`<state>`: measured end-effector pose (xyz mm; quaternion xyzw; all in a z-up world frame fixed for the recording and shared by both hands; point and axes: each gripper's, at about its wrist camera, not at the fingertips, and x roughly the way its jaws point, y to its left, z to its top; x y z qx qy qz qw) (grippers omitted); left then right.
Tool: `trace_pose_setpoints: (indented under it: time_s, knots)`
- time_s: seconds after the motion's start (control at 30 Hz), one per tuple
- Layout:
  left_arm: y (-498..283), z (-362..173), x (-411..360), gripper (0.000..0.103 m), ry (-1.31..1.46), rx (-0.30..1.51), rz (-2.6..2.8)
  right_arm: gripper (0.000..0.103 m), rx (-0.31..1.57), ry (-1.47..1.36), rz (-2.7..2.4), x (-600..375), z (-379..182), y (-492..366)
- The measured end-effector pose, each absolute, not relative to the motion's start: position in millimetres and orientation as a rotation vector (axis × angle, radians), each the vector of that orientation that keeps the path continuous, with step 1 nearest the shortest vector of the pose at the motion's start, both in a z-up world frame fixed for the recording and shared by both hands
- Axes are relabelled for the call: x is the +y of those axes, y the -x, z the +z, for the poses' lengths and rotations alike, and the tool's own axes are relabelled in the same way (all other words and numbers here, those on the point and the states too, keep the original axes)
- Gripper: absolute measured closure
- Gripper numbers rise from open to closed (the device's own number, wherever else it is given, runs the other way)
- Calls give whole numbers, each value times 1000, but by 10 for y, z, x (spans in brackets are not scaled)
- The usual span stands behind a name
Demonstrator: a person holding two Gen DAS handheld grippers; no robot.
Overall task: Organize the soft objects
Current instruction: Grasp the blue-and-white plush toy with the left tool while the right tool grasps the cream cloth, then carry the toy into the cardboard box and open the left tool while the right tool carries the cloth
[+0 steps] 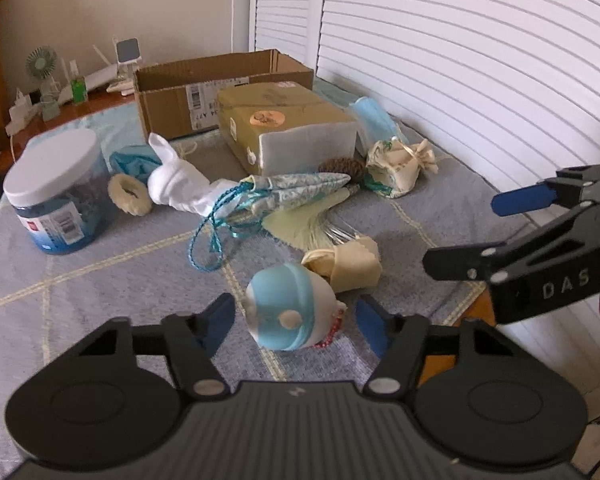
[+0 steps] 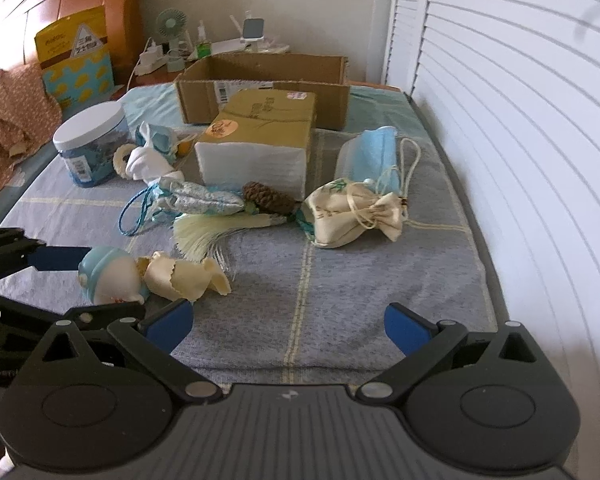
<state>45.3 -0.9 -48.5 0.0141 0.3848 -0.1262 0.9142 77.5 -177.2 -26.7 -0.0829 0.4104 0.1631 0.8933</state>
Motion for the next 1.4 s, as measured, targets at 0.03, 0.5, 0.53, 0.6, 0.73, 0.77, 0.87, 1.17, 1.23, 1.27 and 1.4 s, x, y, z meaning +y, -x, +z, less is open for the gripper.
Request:
trace_pose_setpoints:
  time_s: [0.03,0.5,0.53,0.6,0.73,0.77,0.87,1.17,1.23,1.27,1.4]
  knots:
    - [-459,-486,0,47,-24,793,-261,0,852,177,344,-1757,-279,-781]
    - [-379,-401,305,50,6,785,-181,0,841,232,463,-1455,-382,-853]
    - [-376,-397,335,50,7,783,-173,1,842,239,472,-1412,-389,-859]
    - [-371,-393,405,50,11,778,-154,3,845,247,495,-1325,-406,-878]
    - [-377,-390,520,50,16,778,-134,12,858,269,536,-1146,-449,-915]
    - [-377,-387,542,50,16,777,-132,15,864,275,543,-1100,-466,-926]
    - [-384,-381,586,50,17,775,-133,22,874,290,556,-1002,-507,-939]
    - [-387,-377,611,50,18,776,-143,49,881,308,533,-950,-504,-982]
    - [-388,-370,602,50,13,776,-145,52,883,307,531,-956,-498,-982]
    - [-389,-366,597,50,10,777,-146,55,881,306,531,-958,-491,-976]
    - [-388,-346,583,50,-3,783,-150,63,878,307,535,-964,-460,-964]
